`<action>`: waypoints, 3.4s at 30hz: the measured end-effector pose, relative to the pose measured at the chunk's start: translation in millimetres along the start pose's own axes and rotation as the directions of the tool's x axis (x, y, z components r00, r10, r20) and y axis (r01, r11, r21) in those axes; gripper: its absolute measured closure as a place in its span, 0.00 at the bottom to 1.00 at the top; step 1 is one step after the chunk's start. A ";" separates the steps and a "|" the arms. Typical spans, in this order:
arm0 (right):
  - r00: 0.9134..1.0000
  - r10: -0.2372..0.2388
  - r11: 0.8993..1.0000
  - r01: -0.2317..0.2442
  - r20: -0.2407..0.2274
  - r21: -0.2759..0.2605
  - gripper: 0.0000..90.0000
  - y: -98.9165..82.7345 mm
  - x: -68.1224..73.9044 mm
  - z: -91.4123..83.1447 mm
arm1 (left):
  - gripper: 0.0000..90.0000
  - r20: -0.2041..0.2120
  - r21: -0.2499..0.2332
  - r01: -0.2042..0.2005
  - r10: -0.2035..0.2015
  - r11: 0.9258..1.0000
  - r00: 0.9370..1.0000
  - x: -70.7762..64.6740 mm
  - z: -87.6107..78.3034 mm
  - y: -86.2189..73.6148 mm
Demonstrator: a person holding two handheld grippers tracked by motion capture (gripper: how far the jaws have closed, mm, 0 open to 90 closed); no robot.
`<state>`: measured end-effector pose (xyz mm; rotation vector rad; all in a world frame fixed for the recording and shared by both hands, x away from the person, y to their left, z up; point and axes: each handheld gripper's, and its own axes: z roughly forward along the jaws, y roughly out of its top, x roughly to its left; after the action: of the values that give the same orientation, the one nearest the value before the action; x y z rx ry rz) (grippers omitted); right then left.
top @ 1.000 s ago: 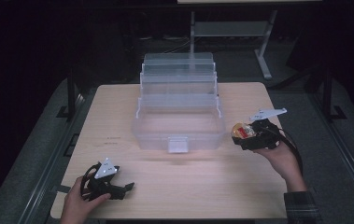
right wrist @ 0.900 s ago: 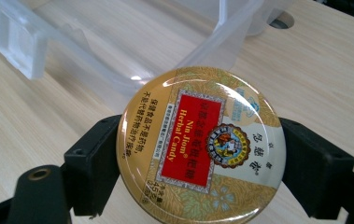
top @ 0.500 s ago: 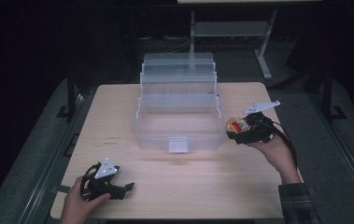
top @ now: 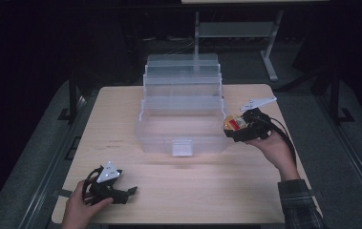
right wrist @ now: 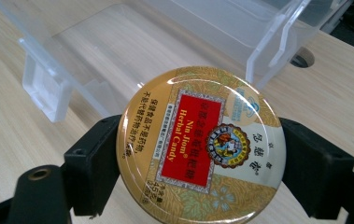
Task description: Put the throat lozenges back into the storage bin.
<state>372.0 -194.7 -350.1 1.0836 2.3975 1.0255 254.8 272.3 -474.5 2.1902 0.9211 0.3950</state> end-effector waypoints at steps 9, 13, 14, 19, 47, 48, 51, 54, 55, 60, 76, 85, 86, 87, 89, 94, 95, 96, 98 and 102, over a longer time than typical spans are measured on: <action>1.000 0.000 1.000 0.000 -0.012 0.010 0.22 8.0 1.3 12.4 | 0.12 0.000 0.000 0.000 0.000 1.000 1.000 0.0 0.0 0.0; 1.000 -0.004 1.000 0.004 -0.016 0.012 0.22 11.4 2.6 17.6 | 0.12 0.000 0.000 0.000 0.000 1.000 1.000 0.0 0.0 0.0; 1.000 -0.004 1.000 0.004 -0.016 0.012 0.22 11.4 2.6 17.6 | 0.12 0.000 0.000 0.001 -0.001 1.000 1.000 0.0 0.0 0.0; 1.000 -0.009 1.000 0.010 -0.027 0.021 0.22 16.6 6.2 26.7 | 0.12 0.001 0.000 0.000 0.000 1.000 1.000 -0.1 0.0 0.0; 0.999 -0.015 0.998 0.018 -0.041 0.063 0.21 21.0 10.0 56.0 | 0.12 0.003 -0.001 -0.001 0.001 1.000 1.000 -0.4 -0.2 -0.2; 0.999 -0.015 0.998 0.018 -0.039 0.064 0.21 21.1 10.2 56.2 | 0.12 0.003 -0.001 -0.001 0.001 1.000 1.000 -0.4 -0.2 -0.2; 0.999 -0.020 0.998 0.022 -0.036 0.062 0.21 21.2 10.5 56.5 | 0.12 0.003 -0.001 -0.002 0.002 1.000 1.000 -0.5 -0.2 -0.3; 0.999 -0.019 0.998 0.021 -0.034 0.057 0.21 21.4 10.7 55.4 | 0.12 0.003 -0.001 -0.002 0.002 1.000 1.000 -0.5 -0.2 -0.3; 0.999 -0.018 0.998 0.019 -0.031 0.053 0.21 22.0 10.4 54.0 | 0.12 0.003 -0.001 -0.002 0.002 1.000 1.000 -0.5 -0.2 -0.3; 0.999 -0.019 0.999 0.021 -0.033 0.050 0.21 22.0 10.2 52.3 | 0.12 0.003 -0.001 -0.002 0.002 1.000 1.000 -0.5 -0.2 -0.3; 1.000 -0.011 1.000 0.012 -0.026 0.024 0.20 15.5 7.8 34.2 | 0.12 0.003 -0.001 -0.001 0.001 1.000 1.000 -0.5 -0.2 -0.3; 1.000 0.007 1.000 -0.007 -0.015 0.016 0.16 3.7 3.8 18.5 | 0.12 0.003 -0.001 -0.001 0.001 1.000 1.000 -0.5 -0.2 -0.3; 1.000 0.011 1.000 -0.011 -0.012 0.020 0.16 2.5 3.6 17.8 | 0.12 0.003 -0.001 -0.001 0.001 1.000 1.000 -0.5 -0.2 -0.3; 1.000 0.011 1.000 -0.011 -0.012 0.020 0.16 2.5 3.6 17.8 | 0.12 0.003 -0.001 -0.001 0.001 1.000 1.000 -0.5 -0.2 -0.3; 1.000 0.013 1.000 -0.013 -0.010 0.021 0.16 -2.8 2.0 15.4 | 0.12 0.003 -0.001 -0.001 0.001 1.000 1.000 -0.5 -0.2 -0.3; 1.000 0.021 0.999 -0.021 -0.005 0.024 0.15 -9.6 0.6 12.2 | 0.12 0.003 -0.001 -0.001 0.001 1.000 1.000 -0.5 -0.2 -0.3; 1.000 0.020 0.999 -0.020 0.003 0.027 0.15 -11.3 0.1 11.4 | 0.12 0.003 -0.001 -0.001 0.001 1.000 1.000 -0.5 -0.2 -0.3; 1.000 0.023 0.999 -0.023 0.003 0.029 0.15 -13.7 -0.2 10.6 | 0.12 0.003 -0.001 -0.001 0.001 1.000 1.000 -0.5 -0.2 -0.3; 1.000 0.027 0.999 -0.027 0.006 0.030 0.15 -17.9 -0.7 9.4 | 0.12 0.003 -0.001 -0.001 0.001 1.000 1.000 -0.5 -0.2 -0.3; 0.999 0.031 0.999 -0.032 0.018 0.035 0.14 -27.7 -2.1 6.1 | 0.12 0.003 -0.001 -0.001 0.001 1.000 1.000 -0.5 -0.2 -0.3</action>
<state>362.2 -206.0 -374.4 1.1411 2.4007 0.9832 254.1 272.2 -474.6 2.1898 0.9178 0.3930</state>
